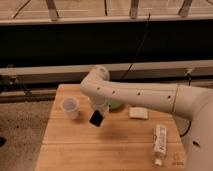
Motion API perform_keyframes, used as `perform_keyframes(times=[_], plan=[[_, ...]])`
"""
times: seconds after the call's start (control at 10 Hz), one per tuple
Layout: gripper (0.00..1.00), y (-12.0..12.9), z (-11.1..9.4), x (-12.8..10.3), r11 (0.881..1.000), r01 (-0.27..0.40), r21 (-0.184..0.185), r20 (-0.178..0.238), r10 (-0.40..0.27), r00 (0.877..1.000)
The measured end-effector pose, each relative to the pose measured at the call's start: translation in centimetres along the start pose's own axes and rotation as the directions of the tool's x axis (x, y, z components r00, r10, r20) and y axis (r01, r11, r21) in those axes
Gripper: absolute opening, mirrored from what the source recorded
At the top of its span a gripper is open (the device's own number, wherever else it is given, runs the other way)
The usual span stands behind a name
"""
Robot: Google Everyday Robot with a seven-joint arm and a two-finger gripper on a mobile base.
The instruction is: Place the eraser in the ceramic cup
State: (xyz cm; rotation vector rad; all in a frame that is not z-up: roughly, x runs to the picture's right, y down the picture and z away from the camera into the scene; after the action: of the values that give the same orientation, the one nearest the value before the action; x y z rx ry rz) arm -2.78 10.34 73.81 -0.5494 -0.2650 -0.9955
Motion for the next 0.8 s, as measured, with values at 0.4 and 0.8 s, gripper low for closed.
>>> perform_keyframes(times=[0.4,0.8], plan=[[0.0,-1.8,-0.5,1.1,1.0,0.022,-0.004,-0.022,-0.022,1.0],[0.0,-3.9,-1.7,1.7,0.999,0.049,-0.009,-0.046,-0.05,0.998]])
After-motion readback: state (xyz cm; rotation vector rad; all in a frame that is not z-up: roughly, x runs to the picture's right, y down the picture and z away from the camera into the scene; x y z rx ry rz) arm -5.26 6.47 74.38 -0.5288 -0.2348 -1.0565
